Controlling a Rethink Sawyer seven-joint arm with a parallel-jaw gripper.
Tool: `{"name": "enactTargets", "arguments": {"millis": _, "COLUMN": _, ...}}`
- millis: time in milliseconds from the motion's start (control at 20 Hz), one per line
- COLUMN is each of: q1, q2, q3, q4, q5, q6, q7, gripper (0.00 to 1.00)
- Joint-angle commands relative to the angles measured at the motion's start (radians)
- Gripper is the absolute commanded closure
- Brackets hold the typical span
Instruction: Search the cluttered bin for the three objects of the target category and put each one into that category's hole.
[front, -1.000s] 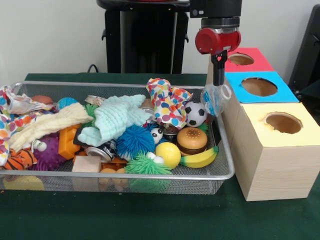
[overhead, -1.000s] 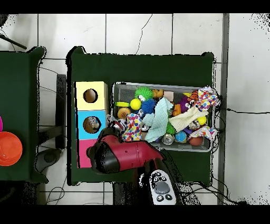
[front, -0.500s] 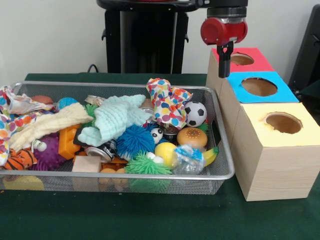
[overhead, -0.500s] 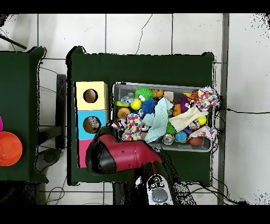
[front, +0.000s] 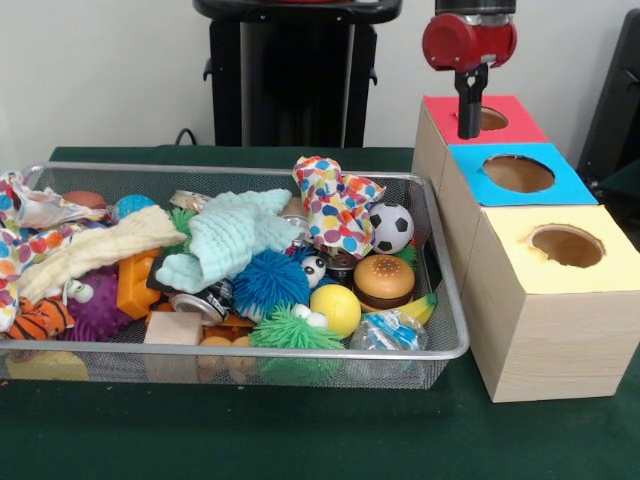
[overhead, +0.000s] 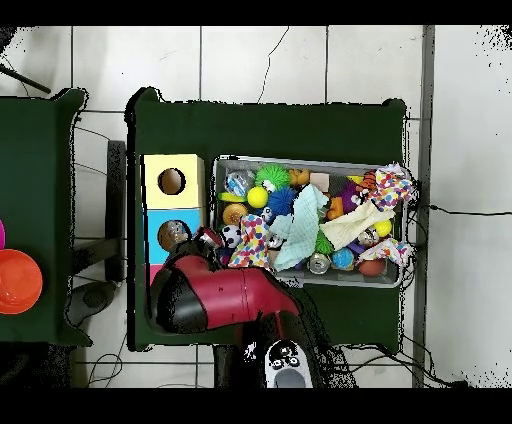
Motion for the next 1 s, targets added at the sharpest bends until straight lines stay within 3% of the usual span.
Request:
{"name": "enactTargets", "arguments": {"millis": 50, "q1": 0.044, "q2": 0.142, "q3": -0.058, "q4": -0.042, "q5": -0.028, "q6": 0.036, "q7": 0.183, "gripper": 1.0}}
{"name": "enactTargets", "arguments": {"millis": 100, "q1": 0.047, "q2": 0.164, "q3": -0.065, "q4": -0.047, "q5": -0.031, "q6": 0.002, "q7": 0.188, "gripper": 1.0}}
{"name": "enactTargets", "arguments": {"millis": 250, "q1": 0.057, "q2": 0.175, "q3": -0.078, "q4": -0.075, "q5": -0.026, "q6": 0.045, "q7": 0.173, "gripper": 1.0}}
{"name": "enactTargets", "arguments": {"millis": 500, "q1": 0.081, "q2": 0.184, "q3": -0.12, "q4": -0.057, "q5": -0.036, "q6": 0.028, "q7": 0.173, "gripper": 1.0}}
{"name": "enactTargets", "arguments": {"millis": 700, "q1": 0.037, "q2": 0.255, "q3": -0.091, "q4": -0.054, "q5": -0.043, "q6": -0.05, "q7": 0.174, "gripper": 1.0}}
{"name": "enactTargets", "arguments": {"millis": 1000, "q1": 0.006, "q2": 0.282, "q3": -0.052, "q4": -0.048, "q5": -0.027, "q6": -0.078, "q7": 0.19, "gripper": 1.0}}
